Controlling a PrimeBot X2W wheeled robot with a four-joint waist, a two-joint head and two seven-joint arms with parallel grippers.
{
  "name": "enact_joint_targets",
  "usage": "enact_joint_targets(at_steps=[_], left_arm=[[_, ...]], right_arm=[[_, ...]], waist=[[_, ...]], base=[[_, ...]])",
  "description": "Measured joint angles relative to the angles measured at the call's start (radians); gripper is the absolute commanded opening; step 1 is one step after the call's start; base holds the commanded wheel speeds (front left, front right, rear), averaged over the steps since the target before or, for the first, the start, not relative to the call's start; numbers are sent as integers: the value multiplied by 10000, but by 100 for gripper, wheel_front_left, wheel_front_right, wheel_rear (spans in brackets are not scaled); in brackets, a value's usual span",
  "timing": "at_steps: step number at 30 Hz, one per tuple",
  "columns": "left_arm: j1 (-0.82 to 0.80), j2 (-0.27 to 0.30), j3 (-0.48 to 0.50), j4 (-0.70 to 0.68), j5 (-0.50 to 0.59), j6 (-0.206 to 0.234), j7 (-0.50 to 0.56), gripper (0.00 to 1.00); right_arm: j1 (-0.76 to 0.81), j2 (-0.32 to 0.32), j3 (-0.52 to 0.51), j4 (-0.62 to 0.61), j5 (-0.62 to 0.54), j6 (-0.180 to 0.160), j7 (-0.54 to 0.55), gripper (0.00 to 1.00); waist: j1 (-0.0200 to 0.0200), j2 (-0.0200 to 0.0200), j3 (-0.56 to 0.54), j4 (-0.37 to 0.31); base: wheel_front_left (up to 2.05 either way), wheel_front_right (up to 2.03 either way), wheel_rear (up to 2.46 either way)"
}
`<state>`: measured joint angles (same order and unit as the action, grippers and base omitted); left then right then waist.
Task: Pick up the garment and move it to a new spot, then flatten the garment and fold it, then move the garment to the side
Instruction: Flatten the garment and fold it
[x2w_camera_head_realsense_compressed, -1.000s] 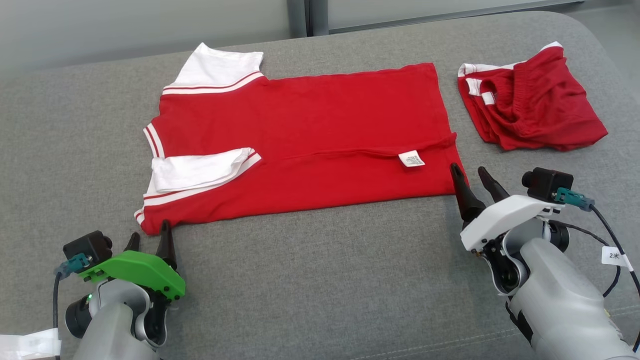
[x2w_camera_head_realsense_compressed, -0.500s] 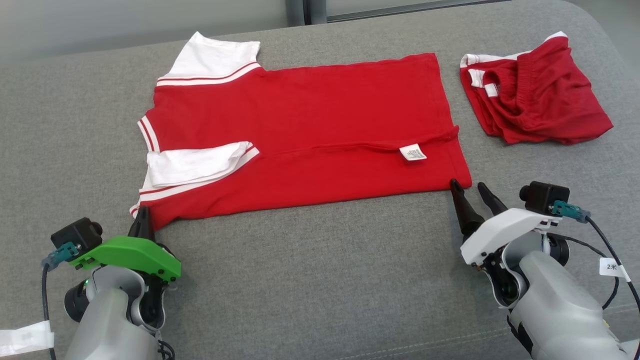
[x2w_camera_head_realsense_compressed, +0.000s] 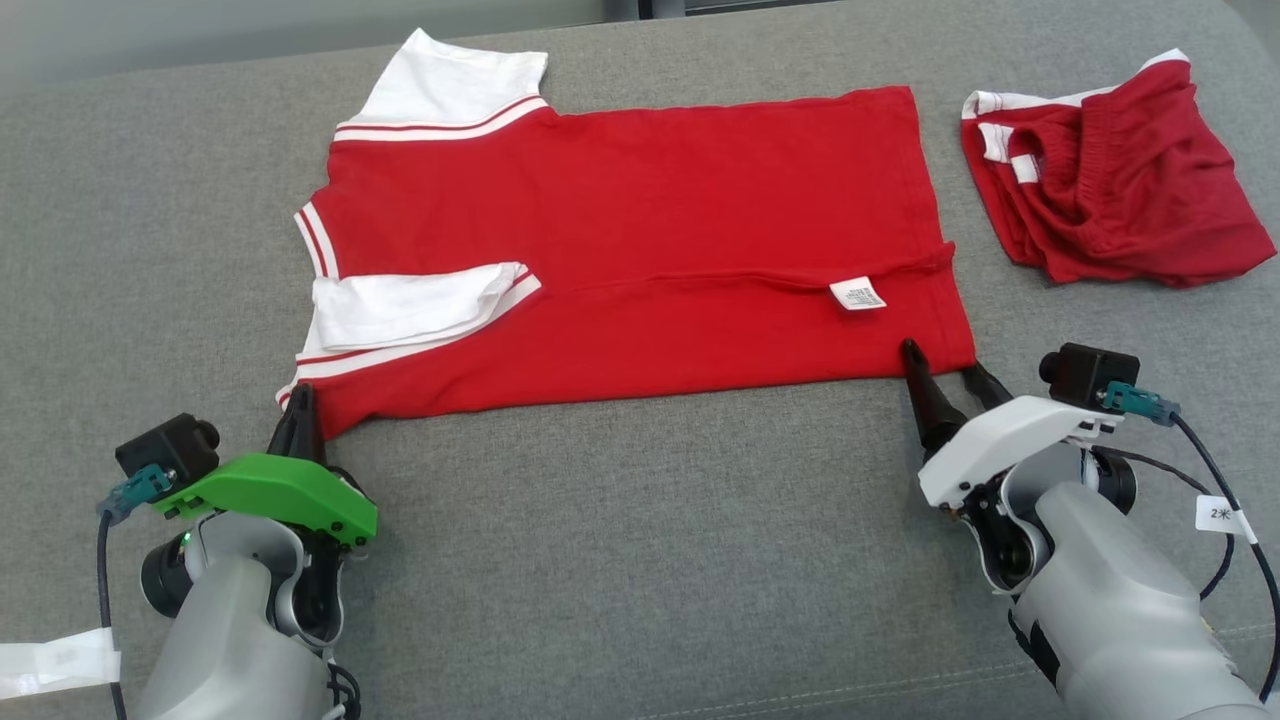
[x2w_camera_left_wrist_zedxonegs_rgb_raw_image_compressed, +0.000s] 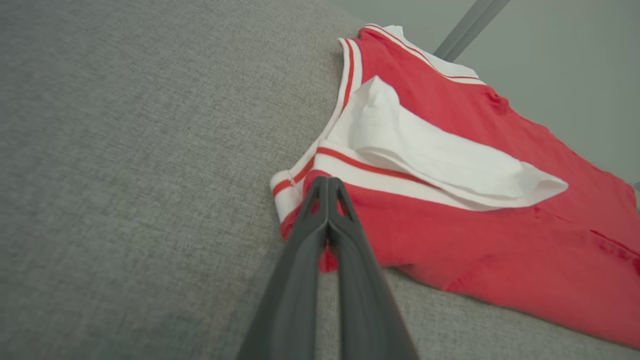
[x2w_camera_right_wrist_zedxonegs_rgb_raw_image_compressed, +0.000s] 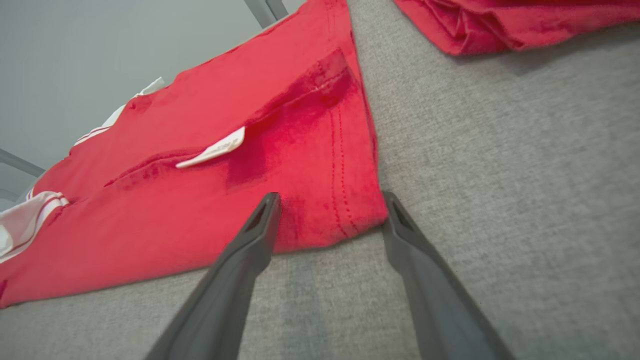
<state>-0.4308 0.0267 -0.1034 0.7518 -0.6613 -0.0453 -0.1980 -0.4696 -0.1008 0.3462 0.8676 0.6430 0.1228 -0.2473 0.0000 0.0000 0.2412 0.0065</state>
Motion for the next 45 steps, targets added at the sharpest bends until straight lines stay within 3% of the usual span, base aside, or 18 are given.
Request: enact_joint_targets(at_steps=[1, 2, 5, 7, 22, 34, 35, 36, 37, 39, 40, 45], left_arm=[[0, 0, -12, 0, 0, 0, -58, 0], [0, 0, -27, 0, 0, -6, -58, 0], [0, 0, -71, -6, 0, -77, -90, 0], [0, -2, -90, -33, 0, -84, -157, 0], [185, -15, 36, -727, -79, -336, -472, 0], [999, -15, -92, -635, -46, -234, -500, 0], [1004, -15, -142, -550, -44, -230, -500, 10], [1017, -15, -180, -483, -44, -199, -491, 36], [1027, -15, -217, -414, -44, -151, -485, 51], [1029, -15, -224, -224, -44, -52, -391, 94], [1029, -17, -217, -155, -44, 31, -391, 100], [1014, -15, -54, 113, -77, 194, -295, 100]], right_arm=[[-106, 50, -27, 67, 94, 0, 0, 71], [-147, 63, -44, 81, 146, 0, 0, 50], [-162, 71, -111, 121, 267, 0, 0, 25], [-173, 71, -117, 151, 272, 0, 0, 0], [-96, 151, -17, -683, 1074, 2, -2, 0], [465, 35, 251, -1310, 1452, 2, -17, 0], [476, 29, 276, -1331, 1478, 2, -17, 0], [482, 31, 311, -1340, 1492, 2, -17, 0], [484, 29, 343, -1346, 1496, 2, -17, 0], [485, 17, 399, -1358, 1505, 2, -17, 0], [485, -2, 420, -1361, 1511, 2, -17, 0], [485, -40, 571, -1471, 1580, 2, -10, 0]], waist=[[0, 0, 24, 35], [0, 0, 31, 47], [0, 0, 47, 78], [0, 0, 54, 89], [0, 0, -258, 27], [0, 0, -740, -47], [0, 0, -746, -56], [0, 0, -751, -63], [-1, 0, -753, -70], [0, 0, -751, -80], [0, 0, -747, -85], [0, 0, -673, -146]], base=[[0, 0, 0], [0, 0, 0], [0, 0, 0], [0, 0, 0], [0, 0, 0], [0, 0, 0], [0, 0, 0], [0, 0, 0], [0, 0, 0], [0, 0, 0], [0, 0, 0], [0, 0, 0]])
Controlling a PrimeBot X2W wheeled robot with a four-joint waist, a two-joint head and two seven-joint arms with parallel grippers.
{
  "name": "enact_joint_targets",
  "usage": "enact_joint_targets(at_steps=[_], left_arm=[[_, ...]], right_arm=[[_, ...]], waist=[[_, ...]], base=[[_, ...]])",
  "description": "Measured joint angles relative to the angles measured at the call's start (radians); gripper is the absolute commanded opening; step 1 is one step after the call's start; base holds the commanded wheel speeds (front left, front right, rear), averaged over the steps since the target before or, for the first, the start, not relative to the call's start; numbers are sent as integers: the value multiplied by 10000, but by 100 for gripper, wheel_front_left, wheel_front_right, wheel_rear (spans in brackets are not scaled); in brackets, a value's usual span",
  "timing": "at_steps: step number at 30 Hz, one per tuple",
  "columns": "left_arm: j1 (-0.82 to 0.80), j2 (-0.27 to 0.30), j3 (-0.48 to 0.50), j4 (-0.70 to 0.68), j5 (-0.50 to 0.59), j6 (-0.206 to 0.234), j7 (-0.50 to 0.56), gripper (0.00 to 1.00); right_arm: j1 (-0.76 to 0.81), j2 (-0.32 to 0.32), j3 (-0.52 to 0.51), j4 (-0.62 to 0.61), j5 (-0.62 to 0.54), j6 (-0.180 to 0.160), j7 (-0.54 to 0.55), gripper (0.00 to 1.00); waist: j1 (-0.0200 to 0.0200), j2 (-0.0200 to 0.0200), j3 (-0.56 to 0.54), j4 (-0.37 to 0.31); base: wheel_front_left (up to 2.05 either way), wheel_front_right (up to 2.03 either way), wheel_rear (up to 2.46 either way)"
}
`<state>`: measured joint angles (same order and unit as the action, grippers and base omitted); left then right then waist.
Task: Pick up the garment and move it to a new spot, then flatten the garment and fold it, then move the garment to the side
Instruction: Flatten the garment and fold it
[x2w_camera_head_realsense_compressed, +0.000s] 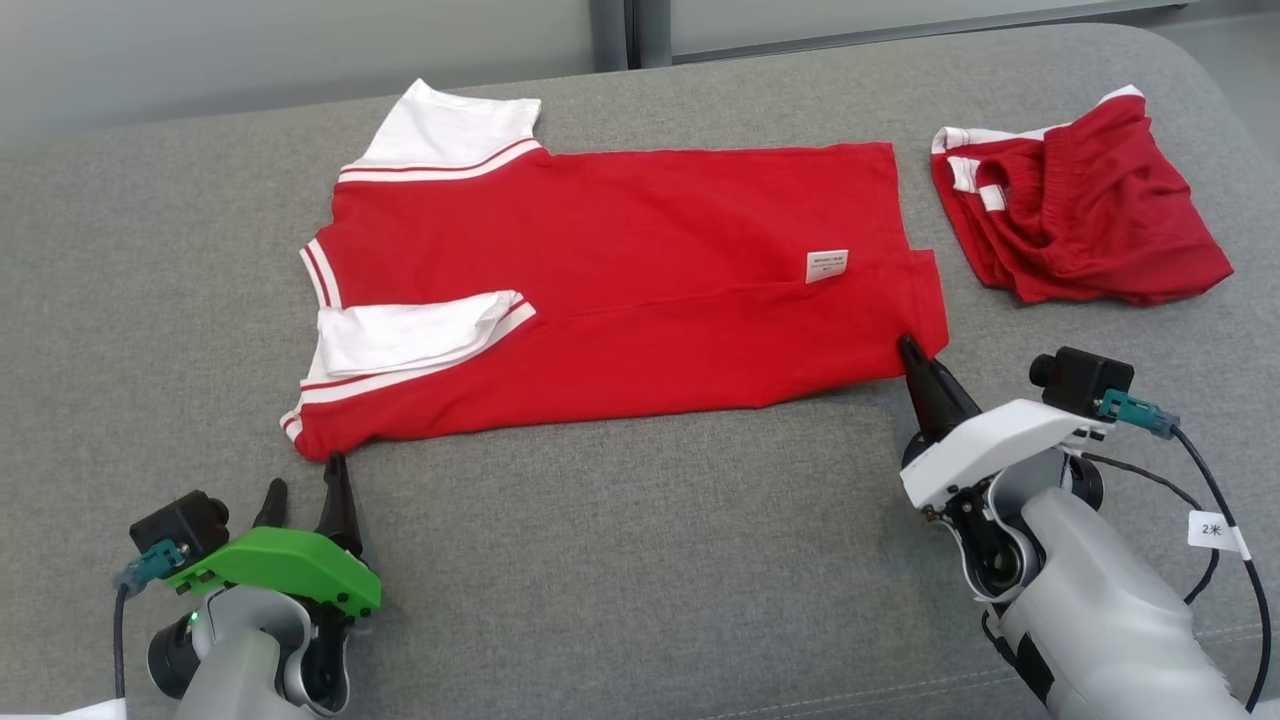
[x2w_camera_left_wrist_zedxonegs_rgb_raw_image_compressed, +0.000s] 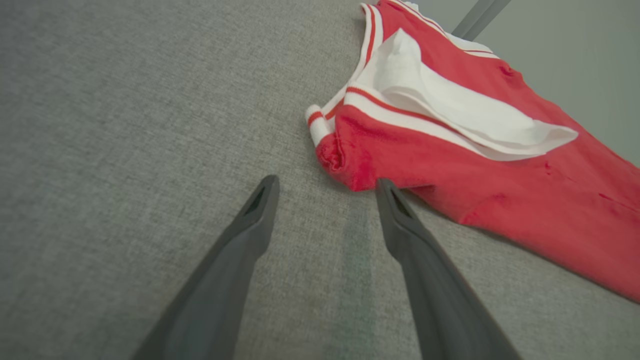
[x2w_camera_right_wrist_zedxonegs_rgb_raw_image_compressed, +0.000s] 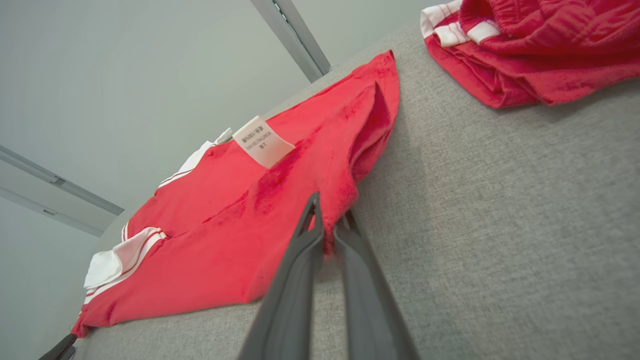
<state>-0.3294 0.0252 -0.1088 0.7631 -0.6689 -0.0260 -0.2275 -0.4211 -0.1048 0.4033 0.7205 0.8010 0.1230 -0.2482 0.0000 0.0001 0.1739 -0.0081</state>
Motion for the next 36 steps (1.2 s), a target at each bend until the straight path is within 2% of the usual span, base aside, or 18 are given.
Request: enact_joint_targets(at_steps=[10, 11, 12, 13, 14, 16, 17, 18, 29, 36], left_arm=[[-646, 0, 33, 151, -59, 98, 71, 100], [-689, 0, 10, 203, -59, 98, 71, 90], [-718, -2, -8, 282, -59, 98, 73, 75], [-729, -2, -23, 353, -65, 98, 82, 64], [-733, -2, -38, 391, -79, 98, 84, 45], [-782, -2, -48, 476, -123, 100, 84, 26], [-824, -2, -52, 527, -134, 102, 84, 7], [-857, -2, -52, 573, -140, 105, 82, 0], [-1045, -4, -19, 608, -207, 163, -33, 0], [-909, -12, 63, 150, -261, -194, -205, 0]], right_arm=[[-27, -186, 209, -182, 2, 0, 42, 0], [-32, -205, 211, -182, 8, 0, 42, 0], [-35, -215, 219, -182, 13, 0, 42, 0], [-38, -215, 226, -184, 13, 0, 42, 0], [-42, -217, 236, -184, 15, 0, 42, 0], [-46, -217, 261, -188, 29, 0, 42, 0], [-48, -217, 272, -192, 33, 0, 42, 0], [-50, -219, 280, -194, 46, 0, 42, 0], [-64, -272, 360, -198, 104, 0, 42, 0], [5, -514, 382, -198, 196, 2, 38, 0]], waist=[[0, 0, 310, -200], [0, 0, 336, -210], [0, 0, 354, -217], [0, 0, 369, -221], [0, 0, 381, -223], [0, 0, 404, -228], [0, 0, 414, -230], [0, 0, 423, -232], [0, 0, 422, -206], [0, 0, 191, -106]], base=[[0, 0, 0], [0, 0, 0], [0, 0, 0], [0, 0, 0], [0, 0, 0], [0, 0, 0], [0, 0, 0], [0, 0, 0], [0, 0, 0], [0, 0, 0]])
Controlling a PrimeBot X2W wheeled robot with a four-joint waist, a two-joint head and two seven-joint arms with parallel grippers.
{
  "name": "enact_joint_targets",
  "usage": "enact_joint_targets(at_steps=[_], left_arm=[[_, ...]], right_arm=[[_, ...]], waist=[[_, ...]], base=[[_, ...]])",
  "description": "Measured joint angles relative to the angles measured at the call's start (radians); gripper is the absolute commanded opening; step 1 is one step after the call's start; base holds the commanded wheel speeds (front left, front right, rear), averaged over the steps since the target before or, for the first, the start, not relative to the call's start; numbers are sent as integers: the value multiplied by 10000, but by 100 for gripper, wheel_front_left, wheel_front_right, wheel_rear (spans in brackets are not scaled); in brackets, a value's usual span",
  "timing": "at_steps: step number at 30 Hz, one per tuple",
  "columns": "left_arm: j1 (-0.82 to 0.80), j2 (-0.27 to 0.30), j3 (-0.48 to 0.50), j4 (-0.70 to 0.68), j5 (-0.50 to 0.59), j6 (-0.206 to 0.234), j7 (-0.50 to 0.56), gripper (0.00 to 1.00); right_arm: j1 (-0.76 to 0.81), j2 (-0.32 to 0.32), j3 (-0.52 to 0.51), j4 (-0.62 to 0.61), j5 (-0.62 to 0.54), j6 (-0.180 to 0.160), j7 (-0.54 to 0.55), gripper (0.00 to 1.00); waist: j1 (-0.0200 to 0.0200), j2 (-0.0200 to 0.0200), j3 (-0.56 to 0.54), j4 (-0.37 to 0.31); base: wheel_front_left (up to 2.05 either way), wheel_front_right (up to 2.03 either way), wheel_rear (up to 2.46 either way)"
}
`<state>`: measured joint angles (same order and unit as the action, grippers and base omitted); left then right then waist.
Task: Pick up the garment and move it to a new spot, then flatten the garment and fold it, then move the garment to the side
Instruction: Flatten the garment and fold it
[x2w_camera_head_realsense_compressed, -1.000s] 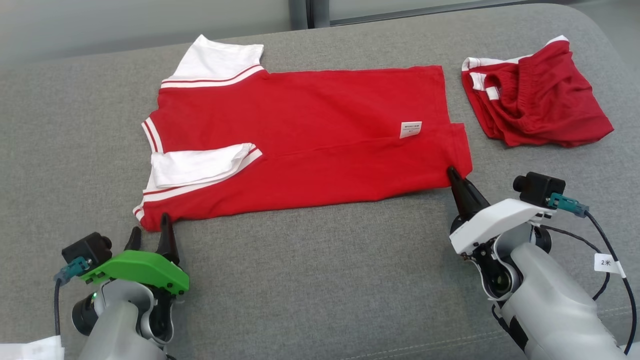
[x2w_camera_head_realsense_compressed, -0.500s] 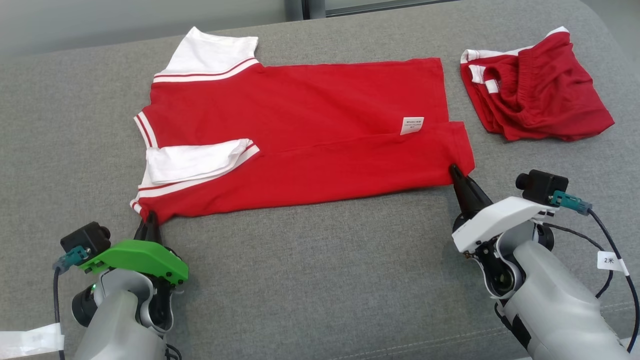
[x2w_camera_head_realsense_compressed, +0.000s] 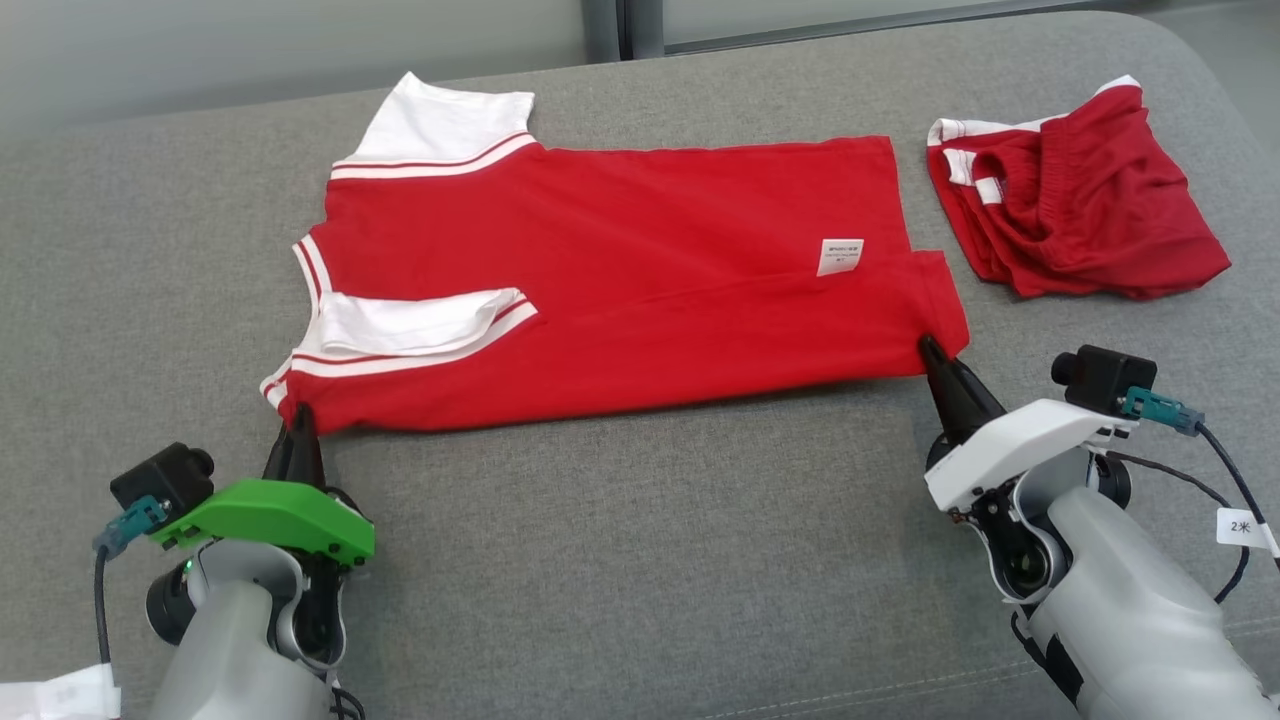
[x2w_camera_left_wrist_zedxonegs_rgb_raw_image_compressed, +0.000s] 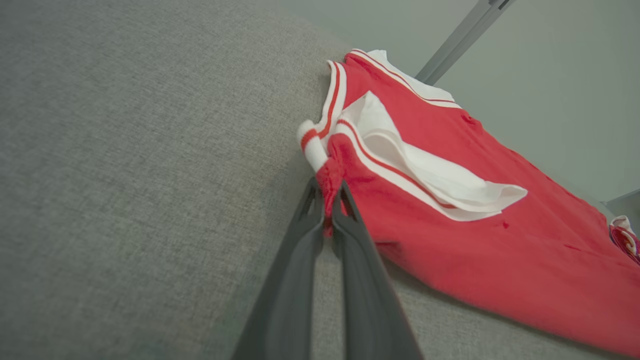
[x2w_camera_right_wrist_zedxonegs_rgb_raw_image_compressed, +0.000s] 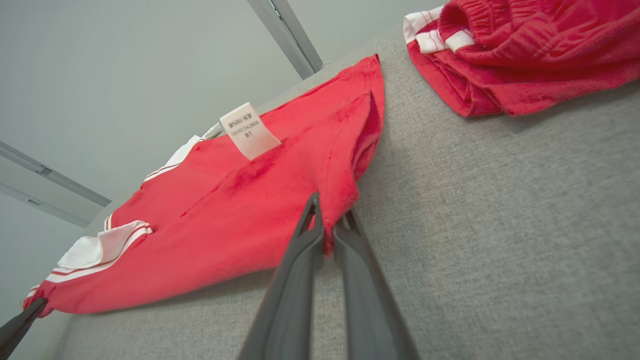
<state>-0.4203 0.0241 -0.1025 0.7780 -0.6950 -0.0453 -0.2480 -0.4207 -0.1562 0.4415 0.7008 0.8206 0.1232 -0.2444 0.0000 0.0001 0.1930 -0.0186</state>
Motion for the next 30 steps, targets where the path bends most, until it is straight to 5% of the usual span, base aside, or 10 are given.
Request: enact_joint_targets(at_steps=[17, 30], left_arm=[[2342, -4, 215, -1839, -355, -232, -6, 0], [3864, 44, -247, -2997, -412, 142, -6, 0]], right_arm=[[1758, -278, 349, -378, 165, 0, -13, 0], [2501, -301, 495, -472, 345, 0, 167, 0]], waist=[[0, 0, -1031, 494], [0, 0, -1217, 328]], base=[[0, 0, 0], [0, 0, 0]])
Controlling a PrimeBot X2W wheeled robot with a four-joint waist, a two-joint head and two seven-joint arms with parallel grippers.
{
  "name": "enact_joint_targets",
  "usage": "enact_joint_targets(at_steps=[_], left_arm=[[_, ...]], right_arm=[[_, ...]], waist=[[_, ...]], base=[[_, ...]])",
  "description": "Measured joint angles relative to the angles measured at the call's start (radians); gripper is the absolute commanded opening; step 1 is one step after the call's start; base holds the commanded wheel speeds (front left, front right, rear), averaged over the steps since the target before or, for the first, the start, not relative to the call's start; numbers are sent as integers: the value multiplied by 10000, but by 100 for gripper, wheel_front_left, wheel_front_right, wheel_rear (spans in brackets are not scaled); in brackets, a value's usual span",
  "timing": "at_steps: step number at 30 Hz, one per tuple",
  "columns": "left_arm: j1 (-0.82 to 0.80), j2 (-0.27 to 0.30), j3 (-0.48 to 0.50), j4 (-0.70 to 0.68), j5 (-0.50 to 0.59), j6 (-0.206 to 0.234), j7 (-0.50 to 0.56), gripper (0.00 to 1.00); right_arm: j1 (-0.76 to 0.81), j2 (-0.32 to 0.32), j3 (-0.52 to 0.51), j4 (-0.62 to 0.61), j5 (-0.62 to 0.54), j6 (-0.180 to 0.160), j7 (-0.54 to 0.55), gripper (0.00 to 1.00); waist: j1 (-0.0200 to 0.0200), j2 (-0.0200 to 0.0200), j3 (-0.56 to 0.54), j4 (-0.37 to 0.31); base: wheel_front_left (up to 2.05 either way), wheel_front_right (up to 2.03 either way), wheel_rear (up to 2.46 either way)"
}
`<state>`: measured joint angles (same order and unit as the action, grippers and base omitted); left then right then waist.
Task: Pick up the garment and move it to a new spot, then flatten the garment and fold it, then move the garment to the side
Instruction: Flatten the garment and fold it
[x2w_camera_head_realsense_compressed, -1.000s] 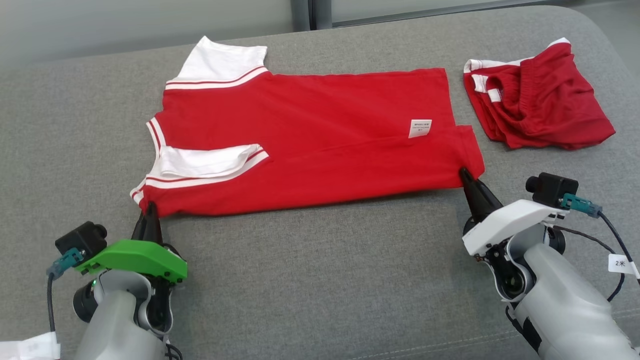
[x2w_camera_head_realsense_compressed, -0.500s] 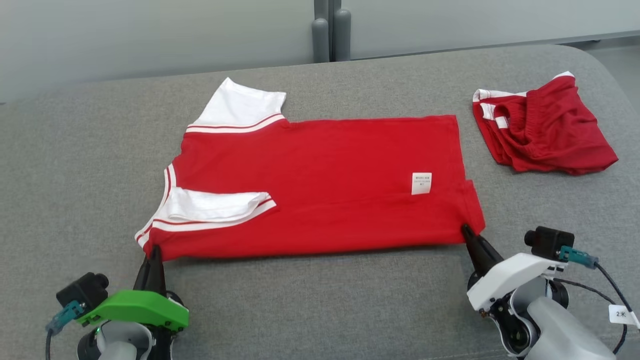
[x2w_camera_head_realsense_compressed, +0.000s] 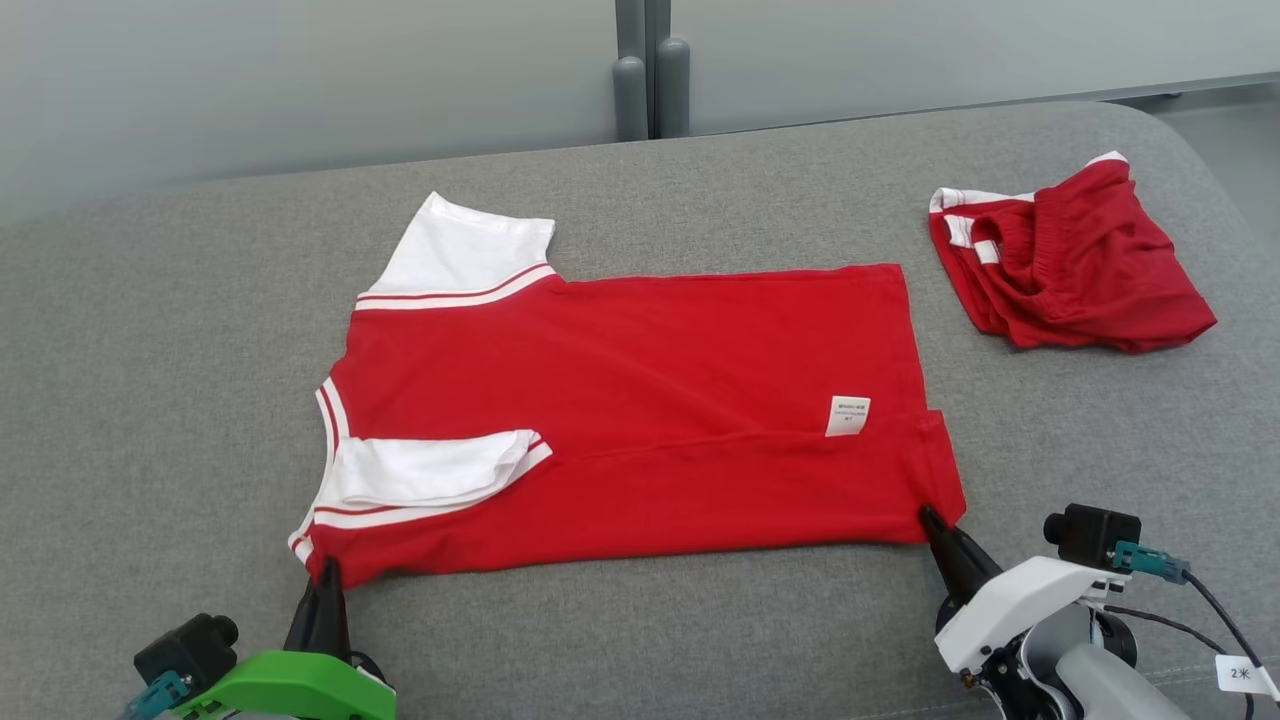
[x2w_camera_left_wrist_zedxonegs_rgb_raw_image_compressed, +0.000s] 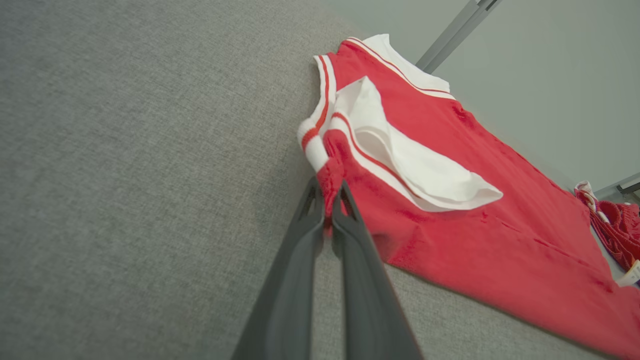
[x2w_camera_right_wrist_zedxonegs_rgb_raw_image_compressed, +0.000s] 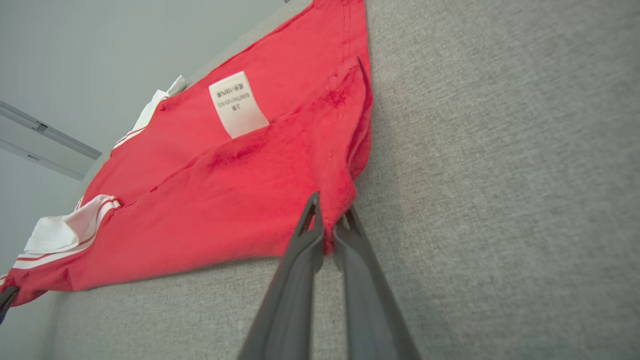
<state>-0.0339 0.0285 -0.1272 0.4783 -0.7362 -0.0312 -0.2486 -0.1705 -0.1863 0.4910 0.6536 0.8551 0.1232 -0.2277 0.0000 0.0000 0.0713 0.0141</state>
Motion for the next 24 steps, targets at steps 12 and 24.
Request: enact_joint_targets(at_steps=[12, 24], left_arm=[[520, 44, -21, -1160, 58, 449, 0, 0], [761, 69, -374, -1352, 100, 784, 4, 31]], right_arm=[[145, -150, 0, -313, 0, -2, 104, 0], [136, -232, -8, -247, -23, -199, 215, 100]], waist=[[0, 0, 99, -32], [0, 0, 248, -116]], base=[[0, 0, 0], [0, 0, 0]])
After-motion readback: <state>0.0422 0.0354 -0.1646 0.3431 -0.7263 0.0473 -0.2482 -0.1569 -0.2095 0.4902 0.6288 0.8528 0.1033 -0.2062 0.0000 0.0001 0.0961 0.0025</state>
